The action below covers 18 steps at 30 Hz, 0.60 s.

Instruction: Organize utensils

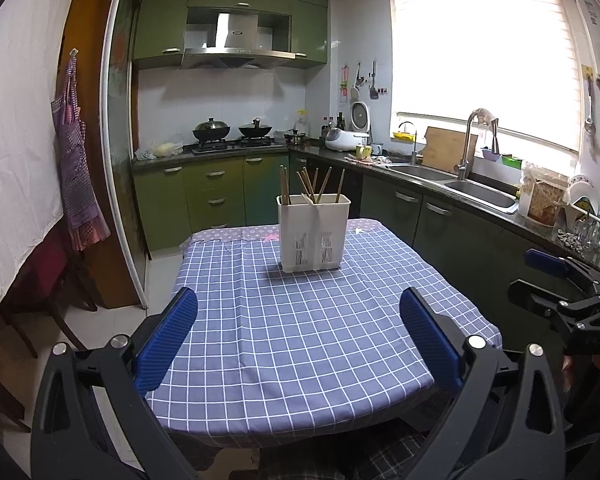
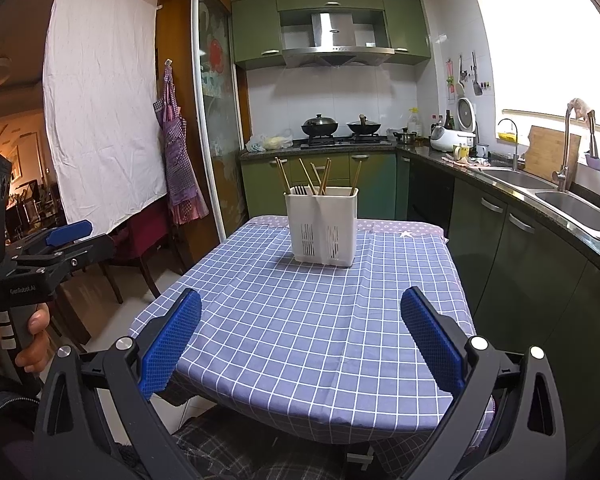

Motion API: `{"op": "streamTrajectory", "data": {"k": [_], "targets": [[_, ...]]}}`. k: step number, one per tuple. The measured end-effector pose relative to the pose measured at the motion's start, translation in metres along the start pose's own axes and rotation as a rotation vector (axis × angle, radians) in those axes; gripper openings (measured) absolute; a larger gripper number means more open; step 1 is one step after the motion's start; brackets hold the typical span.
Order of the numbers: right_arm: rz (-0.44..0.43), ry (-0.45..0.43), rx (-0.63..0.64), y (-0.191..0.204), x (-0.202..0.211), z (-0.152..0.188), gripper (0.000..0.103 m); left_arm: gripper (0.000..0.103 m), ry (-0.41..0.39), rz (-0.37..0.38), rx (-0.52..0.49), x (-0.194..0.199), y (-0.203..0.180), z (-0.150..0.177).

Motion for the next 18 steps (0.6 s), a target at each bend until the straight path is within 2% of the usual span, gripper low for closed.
{"op": "streamTrajectory", "data": {"k": [10, 18], "targets": [[-0.001, 0.002, 0.000, 0.000, -0.001, 0.001, 0.098, 0.096, 0.012, -0.056, 0.004, -0.002, 0.004, 0.001], [-0.005, 0.009, -0.005, -0.004, -0.005, 0.003, 0.098, 0.096, 0.030, -0.043, 0.036, -0.007, 0.011, 0.002]]}}
Point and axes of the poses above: each gripper's, at about its wrist camera, not at the fingertips, and x roughly against the way its jaws point, y to its left, z to its underside, the point moved 1 cm from there along -x, roughly the way its jaws point, and after that the axes turned 2 degrees about -y, right-handed, at the moved point
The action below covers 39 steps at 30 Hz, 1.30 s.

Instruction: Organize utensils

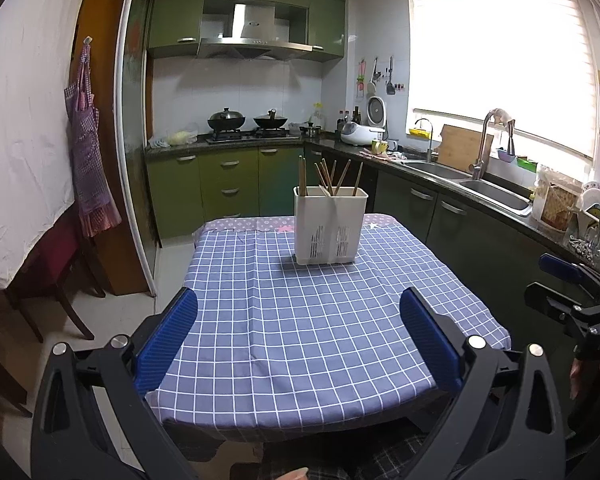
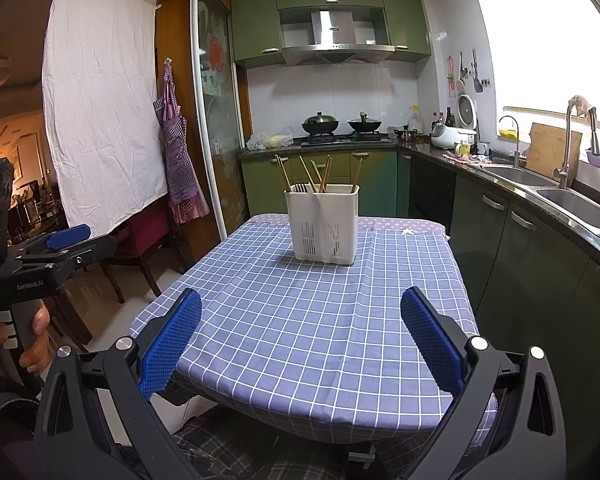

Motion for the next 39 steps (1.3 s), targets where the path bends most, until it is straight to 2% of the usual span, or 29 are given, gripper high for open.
{"op": "streamTrajectory", "data": {"k": [6, 11, 14, 16, 21, 23, 27, 31, 39], "targets": [[0.017, 0.032, -0.003, -0.007, -0.016, 0.000, 0.098, 0.096, 0.031, -0.005, -0.007, -0.020, 0.003, 0.003], [0.050, 0.060, 0.009, -0.017, -0.041, -0.003, 0.098, 0.096, 0.059, -0.010, 0.023, -0.051, 0.014, 0.002], [0.060, 0.084, 0.010, -0.029, -0.071, -0.009, 0.098, 0.096, 0.078, -0.024, 0.038, -0.084, 0.022, 0.000], [0.070, 0.127, -0.001, -0.045, -0.106, -0.012, 0.098, 0.096, 0.100, -0.025, 0.046, -0.108, 0.027, 0.000], [0.112, 0.261, -0.049, -0.097, -0.203, -0.013, 0.098, 0.096, 0.170, -0.081, 0.028, -0.192, 0.044, 0.002], [0.140, 0.317, -0.057, -0.121, -0.246, -0.008, 0.098, 0.096, 0.207, -0.087, 0.042, -0.229, 0.054, 0.003], [0.185, 0.410, -0.079, -0.158, -0.304, 0.002, 0.098, 0.096, 0.291, -0.091, 0.090, -0.294, 0.075, 0.008], [0.215, 0.477, -0.090, -0.181, -0.338, 0.014, 0.098, 0.096, 0.348, -0.112, 0.099, -0.339, 0.086, 0.015], [0.241, 0.535, -0.071, -0.194, -0.370, 0.031, 0.099, 0.096, 0.417, -0.109, 0.093, -0.378, 0.088, 0.026]]}}
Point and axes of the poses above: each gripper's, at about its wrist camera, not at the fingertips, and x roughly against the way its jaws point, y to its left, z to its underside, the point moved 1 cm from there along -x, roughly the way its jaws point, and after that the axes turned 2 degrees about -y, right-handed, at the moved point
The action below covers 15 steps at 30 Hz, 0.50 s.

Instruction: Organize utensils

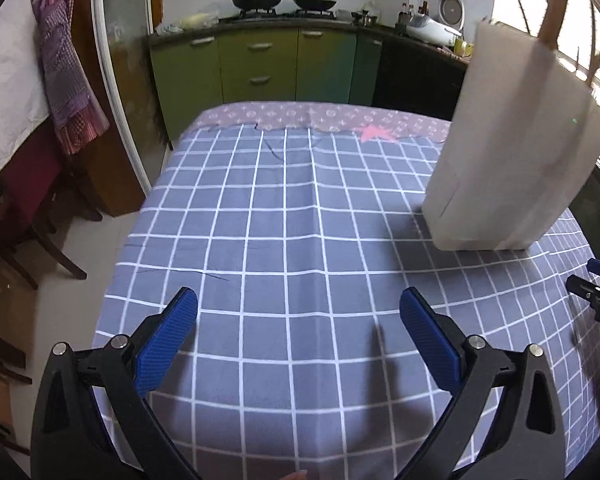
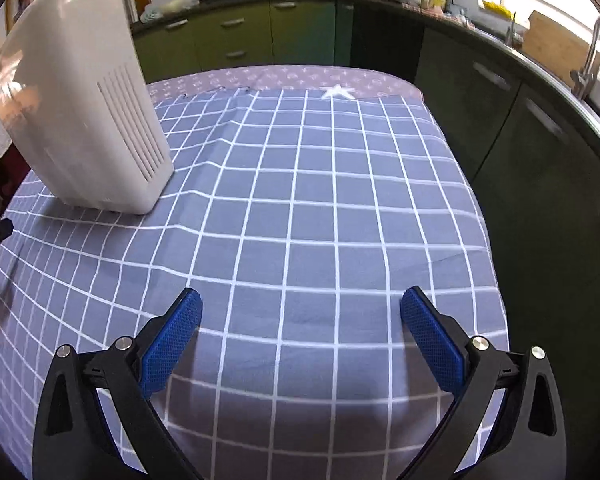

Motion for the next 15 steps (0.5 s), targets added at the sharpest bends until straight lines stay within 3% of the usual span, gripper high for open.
{"op": "streamTrajectory", "data": {"k": [5, 15], "targets": [[-0.006, -0.006, 0.002, 0.001, -0.006, -0.004, 0.099, 0.096, 0.061, 0.013, 0.046, -0.015, 0.010, 0.001], [-0.009, -0.007, 0.002, 0.002, -0.006, -0.003, 0.099, 0.098, 0.089, -0.018, -0.039, -0.023, 0.003, -0.001]]}}
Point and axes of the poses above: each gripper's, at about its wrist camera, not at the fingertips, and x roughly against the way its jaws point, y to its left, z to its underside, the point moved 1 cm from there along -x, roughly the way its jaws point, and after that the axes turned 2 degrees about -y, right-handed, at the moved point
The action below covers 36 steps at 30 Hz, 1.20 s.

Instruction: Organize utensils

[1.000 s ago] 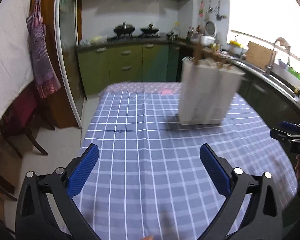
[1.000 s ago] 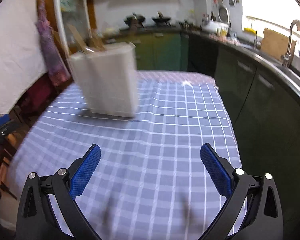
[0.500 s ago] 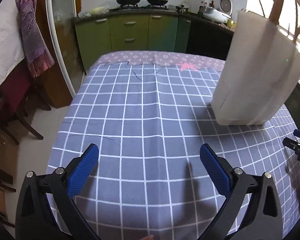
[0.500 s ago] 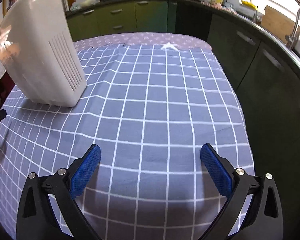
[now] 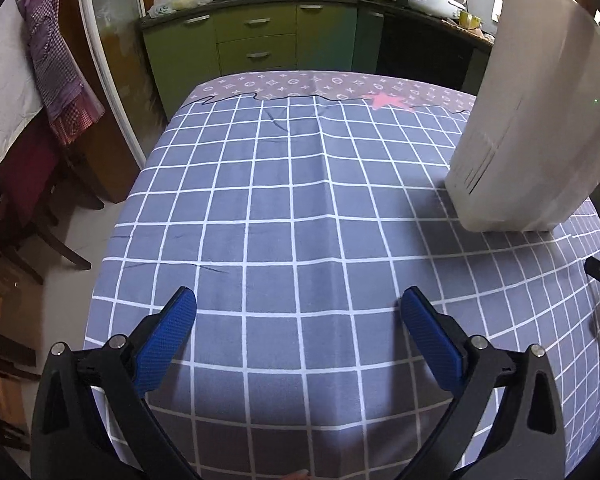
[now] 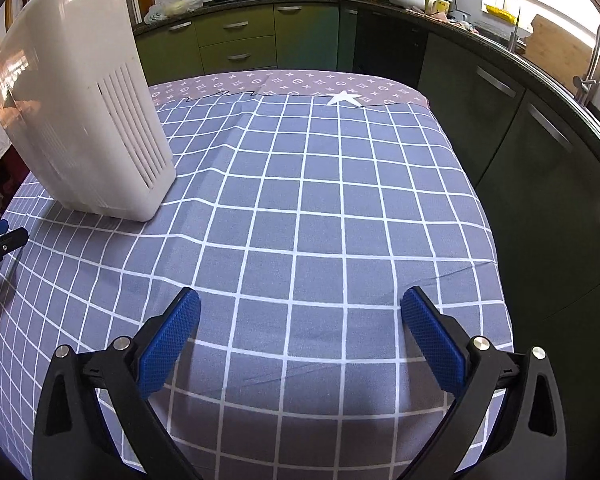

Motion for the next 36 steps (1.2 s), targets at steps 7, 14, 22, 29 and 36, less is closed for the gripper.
{"op": "streamTrajectory", "data": {"k": [7, 14, 22, 29, 36], "targets": [[0.000, 0.001, 0.000, -0.001, -0.001, -0.001, 0.099, 0.098, 0.000, 0.002, -0.001, -0.001, -0.001, 0.000], [0.000, 0.002, -0.001, -0.001, -0.001, -0.001, 0.099, 0.097, -0.054, -0.020, 0.013, 0.012, 0.002, -0.003], [-0.001, 0.002, -0.001, -0.001, -0.001, -0.001, 0.100, 0.097, -0.242, 0.055, 0.013, 0.104, -0.013, -0.005], [0.014, -0.145, 0.003, 0.012, 0.047, 0.009, 0.099, 0.097, -0.346, 0.091, -0.027, 0.167, -0.032, 0.009], [0.056, -0.379, 0.060, 0.050, 0.139, 0.022, 0.099, 0.097, -0.371, 0.131, -0.028, 0.194, -0.031, 0.016]]}}
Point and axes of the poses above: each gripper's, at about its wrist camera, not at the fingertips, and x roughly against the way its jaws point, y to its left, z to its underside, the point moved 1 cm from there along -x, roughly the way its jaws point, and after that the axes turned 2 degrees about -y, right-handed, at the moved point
